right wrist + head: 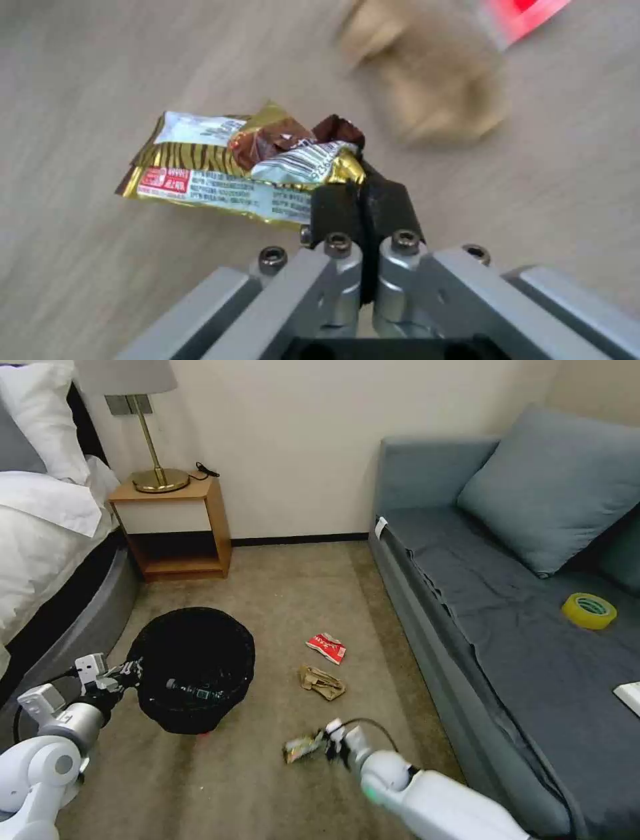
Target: Pick up the trash bin, then pick up the garbage on the floor and place it into the trash bin.
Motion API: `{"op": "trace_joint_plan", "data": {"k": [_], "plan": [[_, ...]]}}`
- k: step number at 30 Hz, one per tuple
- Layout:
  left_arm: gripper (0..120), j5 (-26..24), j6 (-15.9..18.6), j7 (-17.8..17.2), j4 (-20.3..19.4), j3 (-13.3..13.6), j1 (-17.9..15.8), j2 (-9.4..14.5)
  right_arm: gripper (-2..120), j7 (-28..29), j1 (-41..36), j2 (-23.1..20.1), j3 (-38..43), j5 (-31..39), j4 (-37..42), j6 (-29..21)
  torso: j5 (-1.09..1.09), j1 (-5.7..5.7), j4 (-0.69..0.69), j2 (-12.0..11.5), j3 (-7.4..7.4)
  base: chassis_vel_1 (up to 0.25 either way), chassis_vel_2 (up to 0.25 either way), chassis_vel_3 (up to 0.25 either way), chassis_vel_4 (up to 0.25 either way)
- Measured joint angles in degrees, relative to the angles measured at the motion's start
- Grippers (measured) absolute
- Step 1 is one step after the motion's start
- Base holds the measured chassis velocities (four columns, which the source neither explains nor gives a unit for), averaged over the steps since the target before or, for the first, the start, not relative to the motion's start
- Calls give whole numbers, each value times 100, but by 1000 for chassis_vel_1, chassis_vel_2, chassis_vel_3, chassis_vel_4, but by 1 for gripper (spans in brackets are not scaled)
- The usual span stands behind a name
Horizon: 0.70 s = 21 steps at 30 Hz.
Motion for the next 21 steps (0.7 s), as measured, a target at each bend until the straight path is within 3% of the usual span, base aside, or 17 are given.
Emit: {"op": "trace_joint_plan", "data": {"k": [7, 12, 21], "plan": [[6, 2, 9, -4, 10, 51, 31, 0, 0, 245, 283, -131, 513, -61, 503, 10, -1, 0, 0, 0, 0, 0, 0, 0, 0], [6, 12, 73, -8, 10, 112, 44, -2, 0, 822, 736, -124, 741, 13, 1239, 112, 0, 0, 0, 0, 0, 0, 0, 0, 0], [6, 16, 122, -13, 9, 267, 52, -79, 0, 1064, 1583, -56, -5, 230, 2229, 414, -1, 0, 0, 0, 0, 0, 0, 0, 0]]}}
